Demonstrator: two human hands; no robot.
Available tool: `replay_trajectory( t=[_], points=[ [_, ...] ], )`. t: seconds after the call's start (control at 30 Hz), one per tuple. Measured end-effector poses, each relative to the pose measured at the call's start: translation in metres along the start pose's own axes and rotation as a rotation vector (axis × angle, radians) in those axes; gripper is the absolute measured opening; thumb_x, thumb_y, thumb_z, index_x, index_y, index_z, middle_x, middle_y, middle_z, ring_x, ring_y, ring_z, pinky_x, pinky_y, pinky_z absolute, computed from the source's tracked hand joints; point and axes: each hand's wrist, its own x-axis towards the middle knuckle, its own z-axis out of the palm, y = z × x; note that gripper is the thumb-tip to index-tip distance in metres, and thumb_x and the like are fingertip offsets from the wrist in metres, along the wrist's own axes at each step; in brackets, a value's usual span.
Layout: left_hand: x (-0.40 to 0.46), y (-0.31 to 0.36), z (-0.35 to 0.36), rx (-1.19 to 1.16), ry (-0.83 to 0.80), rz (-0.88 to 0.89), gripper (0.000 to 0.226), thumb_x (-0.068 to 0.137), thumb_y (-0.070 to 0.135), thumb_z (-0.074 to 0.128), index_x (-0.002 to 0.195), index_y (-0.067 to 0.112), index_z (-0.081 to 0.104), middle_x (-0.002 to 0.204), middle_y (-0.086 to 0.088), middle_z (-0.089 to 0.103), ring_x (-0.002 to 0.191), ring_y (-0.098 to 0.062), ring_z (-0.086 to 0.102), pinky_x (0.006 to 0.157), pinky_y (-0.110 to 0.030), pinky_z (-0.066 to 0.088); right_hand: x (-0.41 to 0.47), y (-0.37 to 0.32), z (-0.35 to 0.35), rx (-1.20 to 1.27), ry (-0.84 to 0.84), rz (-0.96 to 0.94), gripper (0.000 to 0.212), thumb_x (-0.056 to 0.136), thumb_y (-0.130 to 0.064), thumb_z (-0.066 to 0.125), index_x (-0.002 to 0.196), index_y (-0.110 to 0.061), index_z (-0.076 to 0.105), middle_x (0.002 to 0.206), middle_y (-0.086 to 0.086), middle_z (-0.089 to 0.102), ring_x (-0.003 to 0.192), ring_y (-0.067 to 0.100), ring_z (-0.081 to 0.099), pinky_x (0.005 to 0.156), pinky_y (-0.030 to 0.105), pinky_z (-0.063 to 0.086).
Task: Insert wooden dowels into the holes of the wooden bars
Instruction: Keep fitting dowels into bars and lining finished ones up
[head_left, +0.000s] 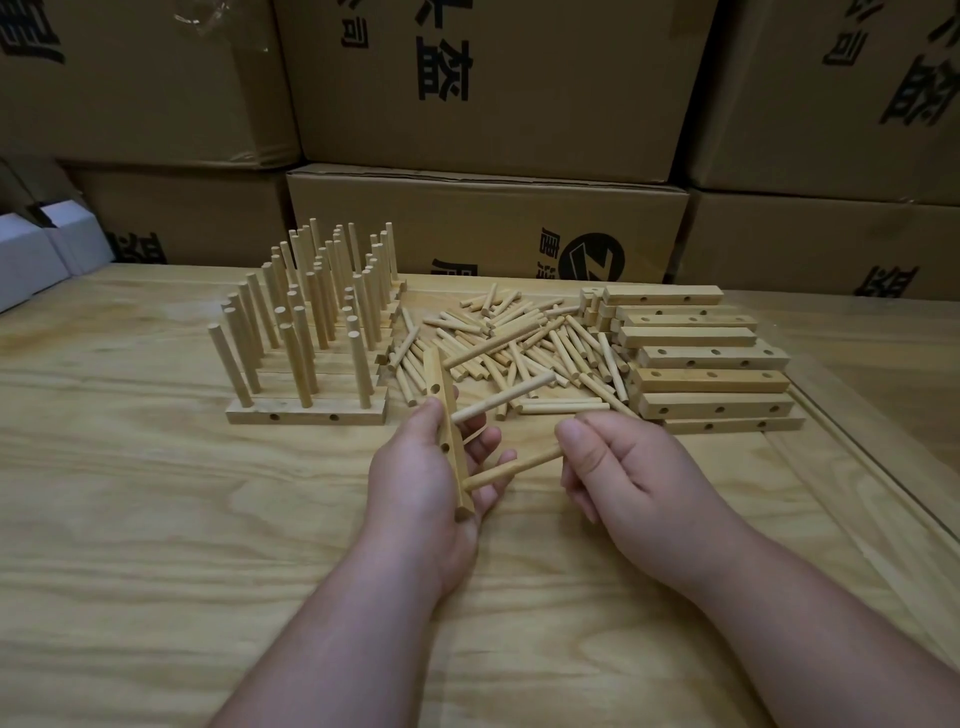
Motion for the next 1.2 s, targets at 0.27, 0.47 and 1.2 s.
replay_trajectory(
  t=[0.27,0.47,1.2],
  points=[
    [0.002,-0.002,0.000,0.027,-0.037,0.011,0.036,0.104,0.045,0.047,0.112,0.019,0.072,0.069,-0.001,0.073,0.061,-0.014,0.072,0.054,-0.033,0.058,0.000,0.004,0.003,-0.109,-0.004,-0.020,0.033,0.100,-0.046,0.035,0.077,-0.027,0.050,0.071,-0.009,0.056,0.065,0.013,0.053,0.061,0.035,0.044],
    [0.002,-0.003,-0.001,0.062,-0.071,0.013,0.037,0.104,0.047,0.046,0.114,0.020,0.069,0.078,-0.003,0.077,0.072,-0.019,0.077,0.056,-0.035,0.060,0.002,0.009,0.003,-0.110,0.040,0.024,0.037,0.101,-0.050,0.037,0.075,-0.027,0.051,0.059,-0.014,0.054,0.056,0.008,0.051,0.055,0.025,0.037],
    [0.004,-0.006,-0.003,0.073,-0.078,0.122,0.034,0.105,0.046,0.044,0.113,0.023,0.068,0.075,-0.002,0.075,0.074,-0.022,0.077,0.060,-0.038,0.059,0.000,-0.007,0.003,-0.231,0.014,-0.001,0.037,0.094,-0.058,0.028,0.069,-0.036,0.045,0.062,-0.015,0.054,0.061,0.007,0.053,0.055,0.022,0.038]
  ],
)
